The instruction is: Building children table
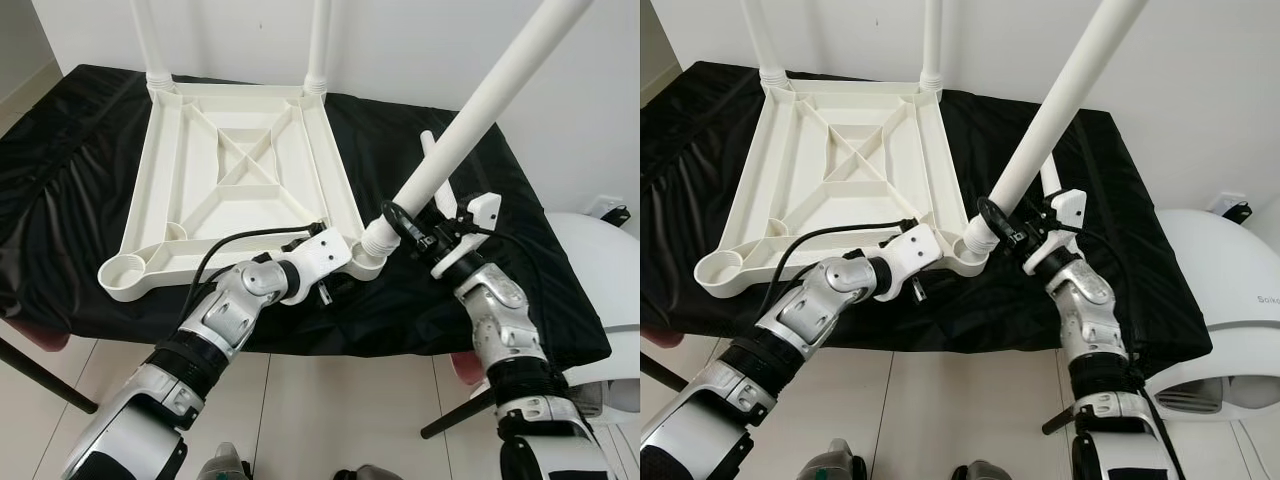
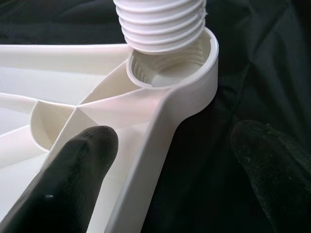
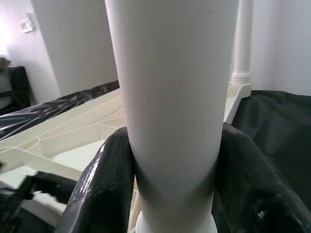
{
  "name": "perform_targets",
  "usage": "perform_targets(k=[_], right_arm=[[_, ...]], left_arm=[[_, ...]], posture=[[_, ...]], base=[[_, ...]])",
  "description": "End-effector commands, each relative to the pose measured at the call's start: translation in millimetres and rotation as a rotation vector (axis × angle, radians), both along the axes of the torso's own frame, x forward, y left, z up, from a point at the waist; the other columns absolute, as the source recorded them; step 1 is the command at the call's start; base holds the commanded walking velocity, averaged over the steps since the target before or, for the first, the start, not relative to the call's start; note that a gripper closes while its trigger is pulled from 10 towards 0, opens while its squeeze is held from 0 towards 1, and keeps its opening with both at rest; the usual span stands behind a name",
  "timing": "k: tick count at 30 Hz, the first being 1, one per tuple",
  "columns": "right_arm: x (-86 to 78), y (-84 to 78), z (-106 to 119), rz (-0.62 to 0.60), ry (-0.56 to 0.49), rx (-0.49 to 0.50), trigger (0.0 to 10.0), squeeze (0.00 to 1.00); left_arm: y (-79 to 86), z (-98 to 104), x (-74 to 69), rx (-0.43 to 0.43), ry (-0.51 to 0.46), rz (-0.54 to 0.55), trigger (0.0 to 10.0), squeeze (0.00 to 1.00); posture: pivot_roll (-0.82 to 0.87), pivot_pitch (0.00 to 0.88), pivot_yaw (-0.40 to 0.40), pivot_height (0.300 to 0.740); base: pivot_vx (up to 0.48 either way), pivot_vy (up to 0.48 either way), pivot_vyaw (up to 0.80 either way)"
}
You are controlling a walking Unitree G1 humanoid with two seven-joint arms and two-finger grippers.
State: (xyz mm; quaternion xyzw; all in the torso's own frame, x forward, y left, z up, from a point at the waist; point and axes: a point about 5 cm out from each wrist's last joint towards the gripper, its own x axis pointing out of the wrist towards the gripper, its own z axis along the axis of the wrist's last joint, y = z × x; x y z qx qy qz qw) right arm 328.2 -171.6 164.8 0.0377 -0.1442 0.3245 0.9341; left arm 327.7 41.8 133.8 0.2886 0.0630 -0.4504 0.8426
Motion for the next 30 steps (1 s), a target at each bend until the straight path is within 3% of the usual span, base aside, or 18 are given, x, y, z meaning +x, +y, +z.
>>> perform_targets(k=[1, 13, 14, 15, 16, 18, 30], right_arm=[[-2.3, -1.8, 0.8, 0.021, 0.008, -0.012, 10.0, 0.00], [-3.6, -5.3, 10.6, 0.030, -0.009, -0.025, 10.0, 0.00], [-4.2, -6.0, 11.7, 0.035, -0.009, -0.030, 10.0, 0.00], [-4.2, -6.0, 11.7, 0.035, -0.009, -0.030, 10.0, 0.00], [-4.6, -6.4, 12.4, 0.039, -0.009, -0.037, 10.0, 0.00], [-4.9, -6.8, 12.6, 0.042, -0.008, -0.040, 10.0, 0.00], [-5.7, -10.5, 14.7, 0.063, -0.001, -0.072, 10.0, 0.00]], left_arm=[[-1.9, -5.2, 2.9, 0.033, 0.017, -0.001, 10.0, 0.00], [3.4, -6.0, 20.0, 0.003, 0.106, 0.086, 10.0, 0.00], [5.3, -5.0, 22.0, -0.005, 0.111, 0.094, 2.6, 0.00], [5.3, -5.0, 22.0, -0.005, 0.111, 0.094, 2.6, 0.00], [6.4, -3.4, 23.3, -0.018, 0.116, 0.096, 0.5, 0.00], [7.3, -1.4, 23.8, -0.029, 0.116, 0.091, 0.0, 0.00], [17.0, -4.5, 28.6, -0.032, 0.135, 0.098, 0.0, 0.00]], posture=[[0.01, 0.042, -0.044, 0.740], [-0.01, 0.038, -0.037, 0.740], [-0.01, 0.034, -0.036, 0.740], [-0.01, 0.034, -0.036, 0.740], [-0.01, 0.033, -0.036, 0.740], [-0.01, 0.032, -0.035, 0.740], [-0.01, 0.020, -0.035, 0.740]], base=[[0.000, 0.000, 0.00], [0.000, 0.000, 0.00], [0.000, 0.000, 0.00], [0.000, 0.000, 0.00], [0.000, 0.000, 0.00], [0.000, 0.000, 0.00], [0.000, 0.000, 0.00]])
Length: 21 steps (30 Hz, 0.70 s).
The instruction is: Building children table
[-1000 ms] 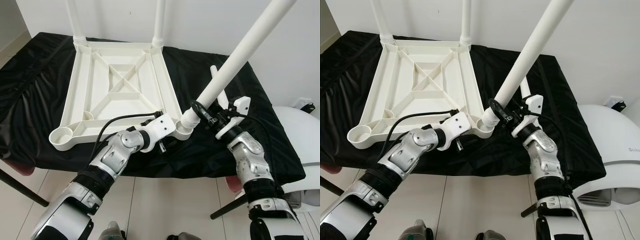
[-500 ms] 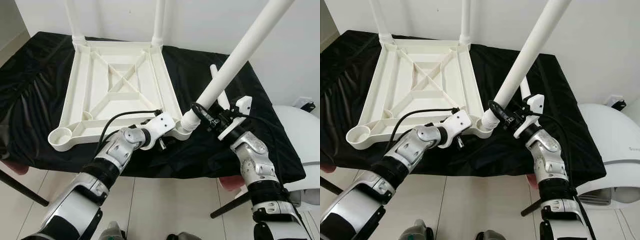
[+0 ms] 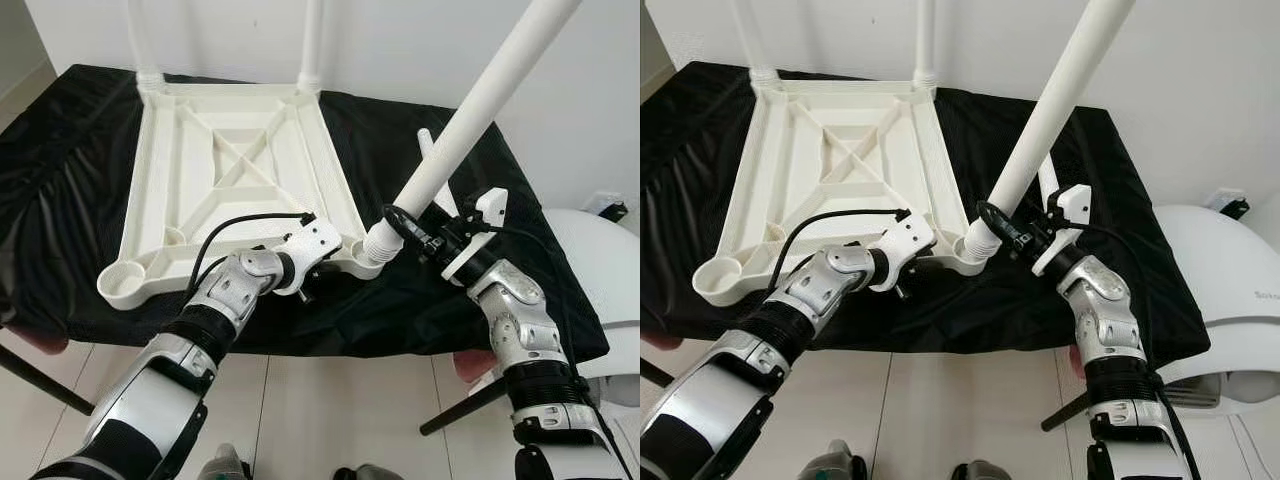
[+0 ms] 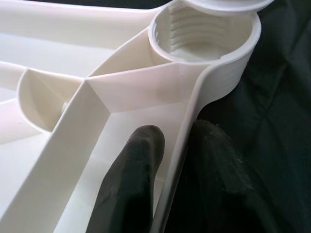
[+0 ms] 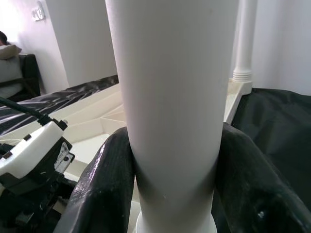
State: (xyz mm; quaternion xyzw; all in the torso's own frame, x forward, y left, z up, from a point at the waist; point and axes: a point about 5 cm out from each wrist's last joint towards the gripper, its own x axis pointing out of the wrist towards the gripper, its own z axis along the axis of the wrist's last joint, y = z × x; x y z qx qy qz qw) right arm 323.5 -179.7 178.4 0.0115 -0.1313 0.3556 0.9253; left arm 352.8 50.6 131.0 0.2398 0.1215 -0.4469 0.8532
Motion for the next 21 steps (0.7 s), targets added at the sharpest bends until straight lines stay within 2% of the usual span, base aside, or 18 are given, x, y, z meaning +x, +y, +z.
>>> perform_targets(k=[1, 7, 8, 21], right_arm=[[-1.0, -2.4, 1.1, 0.006, -0.003, -0.007, 10.0, 0.00], [0.9, -3.4, 2.1, 0.017, 0.005, -0.011, 10.0, 0.00], [2.5, -3.8, 1.7, 0.017, 0.009, -0.011, 10.0, 0.00], [12.8, -0.2, -0.6, 0.073, 0.045, -0.027, 10.0, 0.00]], left_arm=[[8.2, -1.7, 3.6, 0.007, -0.003, 0.042, 0.0, 0.00], [10.5, -3.8, 2.8, 0.018, 0.001, 0.028, 0.0, 0.00], [10.2, -4.2, 1.2, 0.021, -0.001, 0.011, 10.0, 0.00], [10.0, -6.8, -11.1, 0.011, 0.000, -0.074, 10.0, 0.00]], posture=[[-0.01, 0.020, -0.035, 0.740], [0.00, 0.012, -0.042, 0.740], [0.00, 0.012, -0.044, 0.740], [0.02, 0.007, -0.059, 0.740]], base=[[0.000, 0.000, 0.00], [0.000, 0.000, 0.00], [0.000, 0.000, 0.00], [0.000, 0.000, 0.00]])
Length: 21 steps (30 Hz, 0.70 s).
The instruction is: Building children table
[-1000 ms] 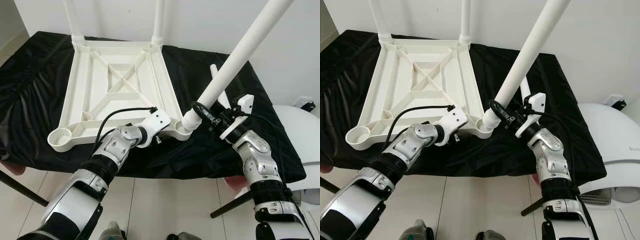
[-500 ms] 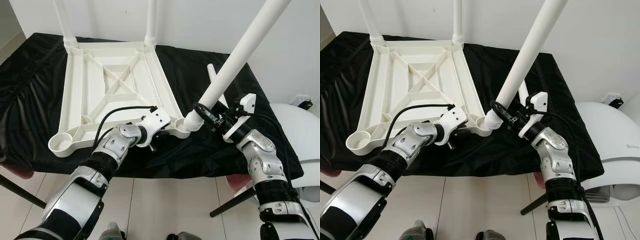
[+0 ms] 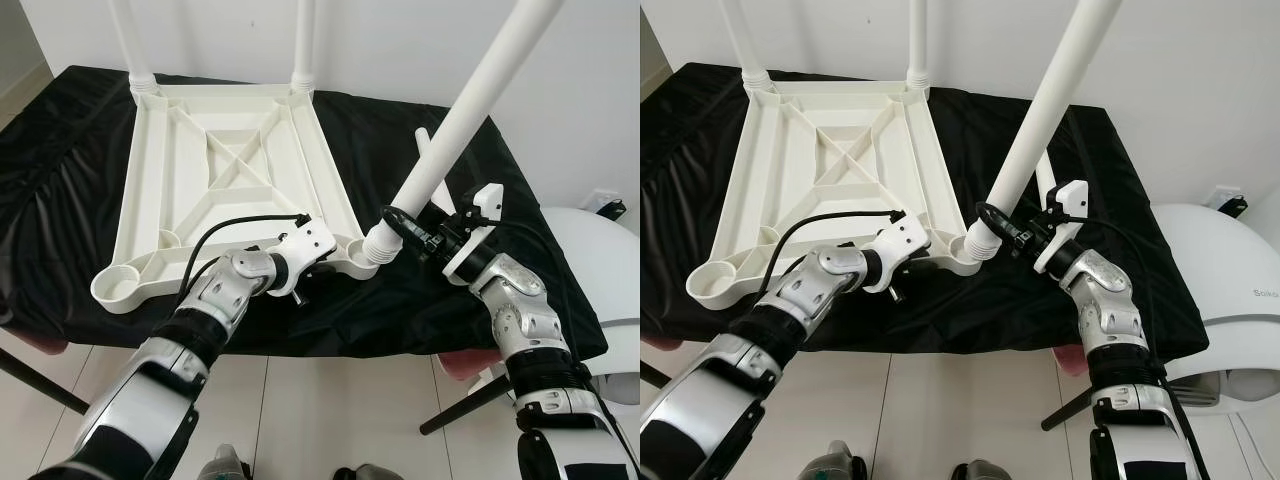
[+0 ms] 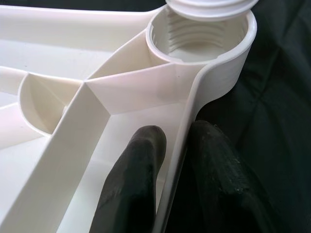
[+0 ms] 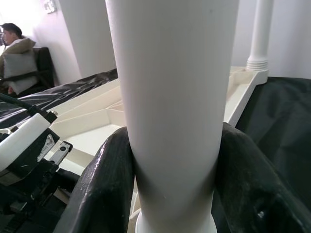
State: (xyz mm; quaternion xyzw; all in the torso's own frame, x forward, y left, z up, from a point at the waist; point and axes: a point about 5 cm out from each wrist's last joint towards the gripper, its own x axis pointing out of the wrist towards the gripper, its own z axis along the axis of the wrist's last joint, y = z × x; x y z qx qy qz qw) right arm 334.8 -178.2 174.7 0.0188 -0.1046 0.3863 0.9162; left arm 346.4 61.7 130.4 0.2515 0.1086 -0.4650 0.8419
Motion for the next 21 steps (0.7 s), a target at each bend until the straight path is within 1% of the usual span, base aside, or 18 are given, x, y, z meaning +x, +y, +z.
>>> perform_targets(k=[1, 4, 10, 12, 16, 21], right_arm=[[3.2, -1.4, 3.4, 0.015, -0.003, -0.017, 10.0, 0.00], [5.9, 2.9, 5.6, 0.059, -0.003, -0.030, 10.0, 0.00], [7.0, 6.2, 7.4, 0.085, -0.004, -0.028, 10.0, 0.00], [8.2, 11.7, 11.0, 0.121, -0.011, -0.025, 10.0, 0.00], [8.8, 14.5, 11.4, 0.140, -0.012, -0.028, 10.0, 0.00], [8.8, 16.3, 0.4, 0.164, 0.022, -0.056, 10.0, 0.00]], left_arm=[[-1.2, -5.6, -6.3, -0.002, 0.019, -0.031, 10.0, 0.00], [-1.4, -4.3, -7.5, -0.007, 0.013, -0.035, 10.0, 0.00], [-0.7, -3.4, -6.6, -0.007, 0.010, -0.030, 10.0, 0.00], [-0.3, -2.1, -5.9, -0.011, 0.007, -0.023, 10.0, 0.00], [-0.5, -1.4, -6.2, -0.014, 0.006, -0.022, 10.0, 0.00], [-0.4, 0.5, -8.3, -0.015, 0.001, -0.024, 10.0, 0.00]], posture=[[0.02, 0.009, -0.064, 0.740], [0.03, 0.018, -0.074, 0.740], [0.03, 0.023, -0.076, 0.740], [0.03, 0.034, -0.080, 0.740], [0.03, 0.034, -0.080, 0.740], [0.04, 0.047, -0.081, 0.740]], base=[[0.000, 0.000, 0.00], [0.000, 0.000, 0.00], [0.000, 0.000, 0.00], [0.000, 0.000, 0.00], [0.000, 0.000, 0.00], [0.000, 0.000, 0.00]])
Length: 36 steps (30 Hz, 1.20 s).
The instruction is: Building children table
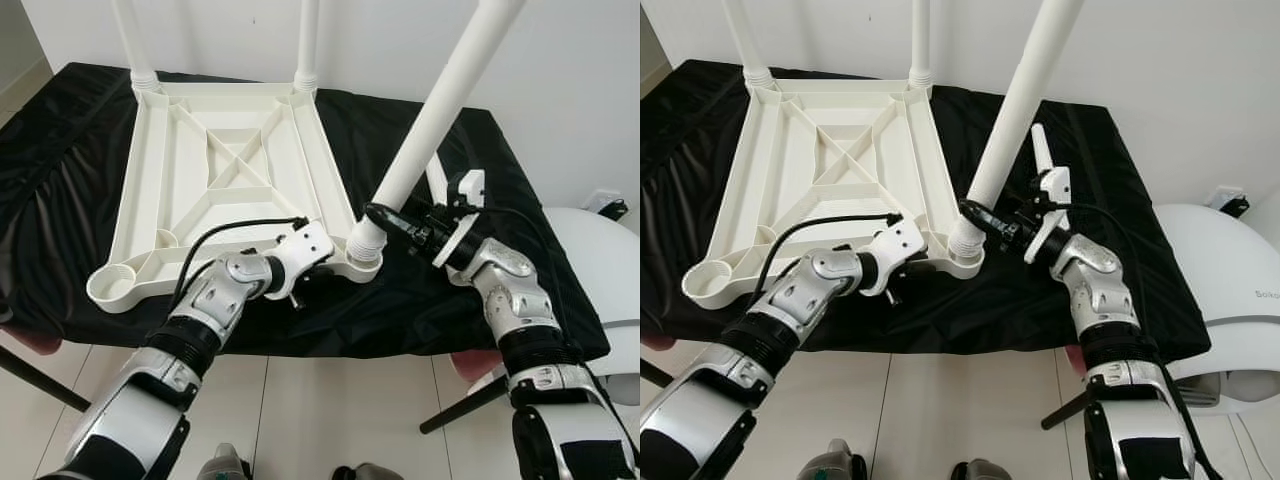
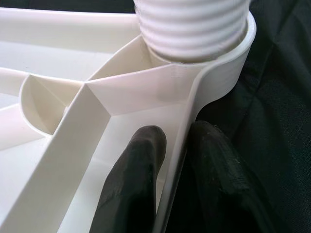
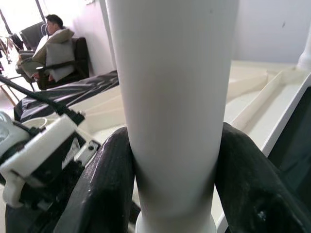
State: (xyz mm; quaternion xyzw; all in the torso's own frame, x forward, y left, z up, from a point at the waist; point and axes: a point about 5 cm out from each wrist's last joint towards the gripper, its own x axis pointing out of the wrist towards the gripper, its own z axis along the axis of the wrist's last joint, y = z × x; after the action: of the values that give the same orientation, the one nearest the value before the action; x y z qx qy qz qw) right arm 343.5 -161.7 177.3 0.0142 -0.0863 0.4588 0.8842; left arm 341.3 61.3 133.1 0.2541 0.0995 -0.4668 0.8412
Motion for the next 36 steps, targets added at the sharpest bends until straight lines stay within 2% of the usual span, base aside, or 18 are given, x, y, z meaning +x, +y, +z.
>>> perform_targets(k=[1, 11, 20, 30, 36], right_arm=[[0.0, -0.4, -5.0, 0.009, 0.010, -0.023, 10.0, 0.00], [-0.6, -4.8, -21.5, -0.013, 0.049, -0.057, 10.0, 0.00], [-0.1, -8.8, -26.7, -0.010, 0.056, -0.107, 10.0, 0.00], [-2.9, -5.8, -31.6, 0.036, 0.038, -0.179, 10.0, 0.00], [-5.8, -3.3, -36.4, 0.041, 0.036, -0.186, 10.0, 0.00]], left_arm=[[0.4, -1.8, -3.8, -0.010, 0.017, -0.016, 10.0, 0.00], [1.3, 0.6, -5.2, -0.009, 0.012, -0.015, 10.0, 0.00], [0.2, 3.8, -8.3, -0.011, 0.005, -0.022, 10.0, 0.00], [-0.1, 6.3, -9.6, -0.015, -0.001, -0.019, 10.0, 0.00], [0.6, 7.0, -10.0, -0.014, -0.004, -0.015, 10.0, 0.00]], posture=[[0.04, 0.047, -0.081, 0.740], [0.05, 0.059, -0.076, 0.740], [0.05, 0.065, -0.077, 0.740], [0.05, 0.067, -0.079, 0.740], [0.05, 0.068, -0.079, 0.740]], base=[[0.000, 0.000, 0.00], [0.000, 0.000, 0.00], [0.000, 0.000, 0.00], [0.000, 0.000, 0.00], [0.000, 0.000, 0.00]])
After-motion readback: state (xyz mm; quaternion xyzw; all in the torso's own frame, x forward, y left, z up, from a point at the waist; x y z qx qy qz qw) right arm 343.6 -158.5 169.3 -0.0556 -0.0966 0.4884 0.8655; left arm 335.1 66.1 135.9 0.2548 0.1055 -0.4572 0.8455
